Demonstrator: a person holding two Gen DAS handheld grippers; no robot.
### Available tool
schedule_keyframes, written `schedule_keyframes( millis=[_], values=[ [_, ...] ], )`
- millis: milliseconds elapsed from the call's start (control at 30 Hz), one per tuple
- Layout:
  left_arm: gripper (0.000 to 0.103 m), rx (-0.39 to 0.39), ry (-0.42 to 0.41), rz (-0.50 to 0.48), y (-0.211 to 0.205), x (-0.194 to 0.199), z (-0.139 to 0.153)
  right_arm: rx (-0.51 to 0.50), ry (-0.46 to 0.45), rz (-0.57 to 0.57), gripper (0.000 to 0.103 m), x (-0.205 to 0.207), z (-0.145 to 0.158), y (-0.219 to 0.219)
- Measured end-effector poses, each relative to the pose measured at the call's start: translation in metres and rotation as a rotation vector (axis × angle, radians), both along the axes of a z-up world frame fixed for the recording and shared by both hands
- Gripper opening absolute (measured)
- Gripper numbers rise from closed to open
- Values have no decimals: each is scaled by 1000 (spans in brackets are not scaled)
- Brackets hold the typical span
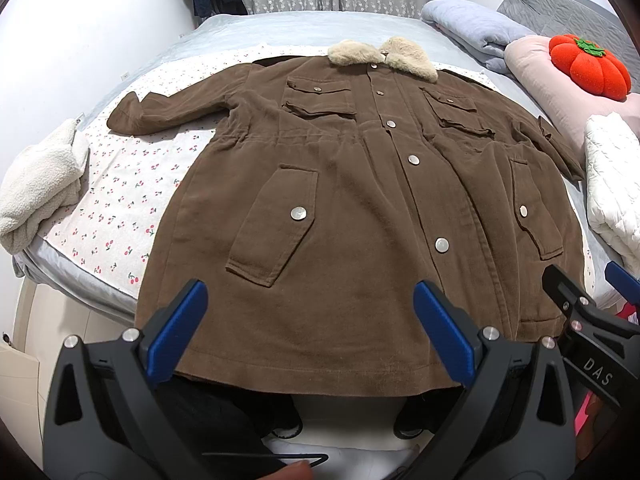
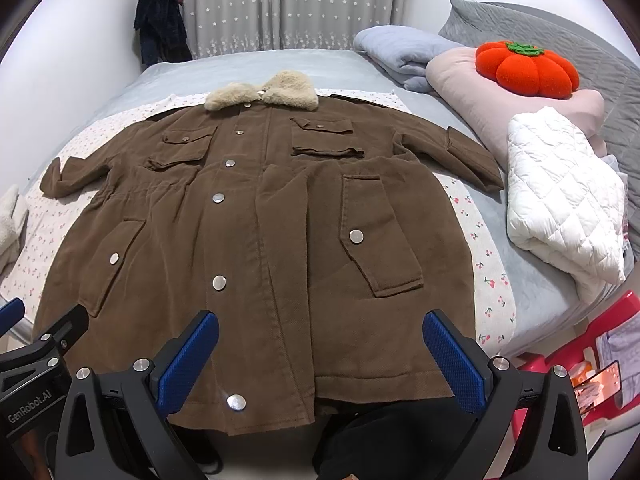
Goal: Fold large clothes
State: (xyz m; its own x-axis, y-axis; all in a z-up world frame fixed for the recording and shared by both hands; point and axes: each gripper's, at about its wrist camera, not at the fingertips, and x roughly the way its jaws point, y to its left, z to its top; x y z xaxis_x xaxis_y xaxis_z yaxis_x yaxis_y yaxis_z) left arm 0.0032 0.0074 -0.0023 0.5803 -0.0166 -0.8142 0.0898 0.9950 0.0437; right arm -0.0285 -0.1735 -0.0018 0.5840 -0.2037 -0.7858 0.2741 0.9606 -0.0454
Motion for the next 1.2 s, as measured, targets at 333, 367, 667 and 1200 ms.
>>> schedule_keyframes(
  millis=[333, 367, 667, 1200],
  values=[
    [102, -1, 0, 1, 0, 0, 0, 0, 2, 0, 103, 0, 0, 0],
    [102, -1, 1, 1, 0, 0, 0, 0, 2, -1, 103, 0, 0, 0],
    [102, 0, 1, 1, 0, 0, 0, 1, 6, -4, 103, 0, -3, 0],
    [102, -3, 4, 2, 0, -1, -1, 2, 13, -4, 103, 0, -5, -2]
  ],
)
